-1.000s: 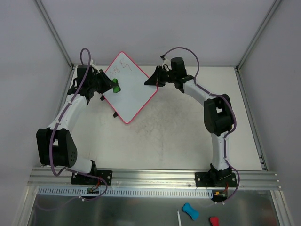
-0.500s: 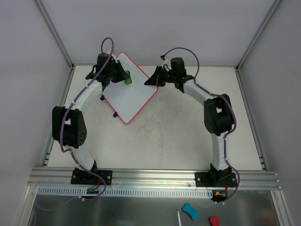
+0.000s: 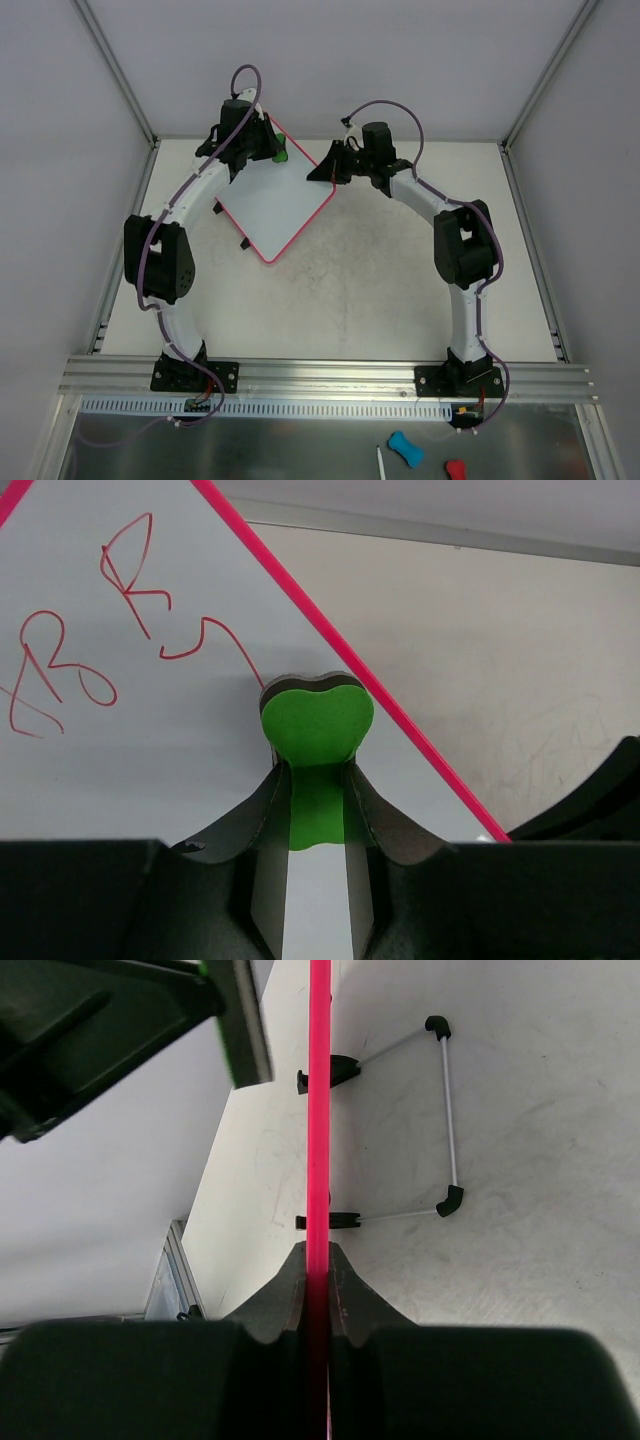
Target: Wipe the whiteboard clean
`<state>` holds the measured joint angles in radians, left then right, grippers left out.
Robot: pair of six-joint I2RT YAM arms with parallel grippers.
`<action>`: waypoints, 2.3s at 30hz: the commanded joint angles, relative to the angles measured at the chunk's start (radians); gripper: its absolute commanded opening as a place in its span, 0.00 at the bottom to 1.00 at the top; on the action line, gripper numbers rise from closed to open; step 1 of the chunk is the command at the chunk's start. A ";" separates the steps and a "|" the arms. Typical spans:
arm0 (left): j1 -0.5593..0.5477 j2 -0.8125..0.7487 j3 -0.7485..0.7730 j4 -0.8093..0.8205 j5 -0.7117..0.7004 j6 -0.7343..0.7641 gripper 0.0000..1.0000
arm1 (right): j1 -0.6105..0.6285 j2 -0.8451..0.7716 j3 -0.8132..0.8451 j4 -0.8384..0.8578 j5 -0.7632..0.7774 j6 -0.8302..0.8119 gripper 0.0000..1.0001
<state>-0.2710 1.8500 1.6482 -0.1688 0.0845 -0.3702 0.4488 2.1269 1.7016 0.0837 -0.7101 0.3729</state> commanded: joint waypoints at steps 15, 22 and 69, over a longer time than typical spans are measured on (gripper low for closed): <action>0.056 0.231 0.147 0.012 0.050 -0.062 0.00 | 0.014 -0.051 0.016 0.008 0.011 -0.031 0.00; 0.139 0.298 0.173 0.012 0.058 -0.125 0.00 | 0.016 -0.045 0.023 0.008 0.000 -0.031 0.00; 0.204 0.373 0.198 0.015 0.198 -0.257 0.00 | 0.019 -0.048 0.020 0.010 -0.011 -0.042 0.00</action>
<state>-0.0673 2.2250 1.9537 -0.0399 0.3103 -0.5938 0.4507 2.1269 1.7016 0.0624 -0.6941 0.4107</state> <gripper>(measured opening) 0.225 0.067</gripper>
